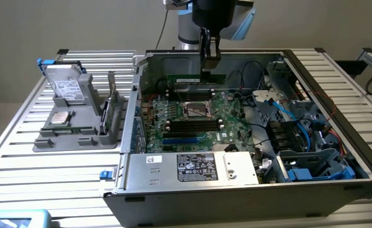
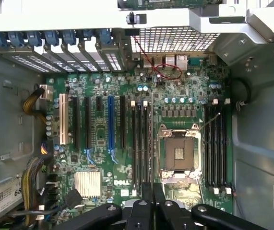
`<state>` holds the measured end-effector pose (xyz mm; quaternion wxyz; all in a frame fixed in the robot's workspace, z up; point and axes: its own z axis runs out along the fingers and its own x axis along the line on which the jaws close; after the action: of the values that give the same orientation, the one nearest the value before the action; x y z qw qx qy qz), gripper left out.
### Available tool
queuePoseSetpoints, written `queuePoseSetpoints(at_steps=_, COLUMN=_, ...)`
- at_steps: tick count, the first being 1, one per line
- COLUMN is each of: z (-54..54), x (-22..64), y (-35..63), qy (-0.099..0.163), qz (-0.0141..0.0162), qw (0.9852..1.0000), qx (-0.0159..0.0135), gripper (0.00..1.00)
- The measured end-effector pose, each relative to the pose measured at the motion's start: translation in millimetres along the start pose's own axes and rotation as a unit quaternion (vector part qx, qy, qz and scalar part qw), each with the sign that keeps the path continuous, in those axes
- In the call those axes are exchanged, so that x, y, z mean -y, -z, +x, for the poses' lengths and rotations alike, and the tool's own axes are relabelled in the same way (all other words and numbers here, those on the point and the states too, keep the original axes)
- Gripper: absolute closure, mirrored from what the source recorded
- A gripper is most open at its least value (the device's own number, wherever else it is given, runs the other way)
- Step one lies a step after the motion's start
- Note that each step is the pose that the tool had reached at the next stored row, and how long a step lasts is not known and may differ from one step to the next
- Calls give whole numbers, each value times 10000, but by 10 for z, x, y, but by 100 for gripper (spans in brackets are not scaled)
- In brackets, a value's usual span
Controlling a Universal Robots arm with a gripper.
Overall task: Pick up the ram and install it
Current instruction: 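Insert the ram into the slot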
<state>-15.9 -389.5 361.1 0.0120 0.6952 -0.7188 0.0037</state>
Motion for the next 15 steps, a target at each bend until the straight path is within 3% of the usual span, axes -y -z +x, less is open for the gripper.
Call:
queuePoseSetpoints(at_steps=6, z=-2, x=3, y=-80, qy=8, qz=12, qw=10000, qx=-39, gripper=88)
queuePoseSetpoints(at_steps=12, z=-3, x=4, y=-140, qy=53, qz=22, qw=9999, qx=-119, gripper=88)
queuePoseSetpoints(at_steps=15, z=-4, x=7, y=-183, qy=78, qz=24, qw=9999, qx=-135, gripper=88)
